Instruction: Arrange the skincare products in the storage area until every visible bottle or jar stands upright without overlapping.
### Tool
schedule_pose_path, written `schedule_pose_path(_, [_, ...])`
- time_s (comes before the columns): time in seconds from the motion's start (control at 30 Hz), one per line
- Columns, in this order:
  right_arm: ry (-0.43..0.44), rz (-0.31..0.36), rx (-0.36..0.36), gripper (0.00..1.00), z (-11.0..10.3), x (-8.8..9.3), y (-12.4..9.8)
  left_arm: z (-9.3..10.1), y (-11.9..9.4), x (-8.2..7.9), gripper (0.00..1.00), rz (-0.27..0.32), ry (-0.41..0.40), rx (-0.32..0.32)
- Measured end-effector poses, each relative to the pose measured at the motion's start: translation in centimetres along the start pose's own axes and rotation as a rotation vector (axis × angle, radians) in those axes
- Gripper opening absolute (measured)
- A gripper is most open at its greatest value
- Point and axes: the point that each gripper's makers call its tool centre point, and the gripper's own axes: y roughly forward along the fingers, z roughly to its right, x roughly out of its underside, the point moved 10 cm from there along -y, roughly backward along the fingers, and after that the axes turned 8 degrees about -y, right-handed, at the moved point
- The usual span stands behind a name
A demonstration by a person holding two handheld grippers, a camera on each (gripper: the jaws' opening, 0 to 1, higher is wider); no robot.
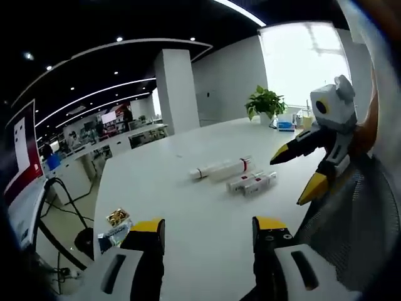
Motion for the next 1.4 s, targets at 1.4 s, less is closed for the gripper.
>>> schedule_pose_path(1.4, [-0.274,-0.535,-0.191,0.40,27.7,-4.4,11.0,-0.7,0.4,0.8,0.59,-0.039,0.023,-0.066])
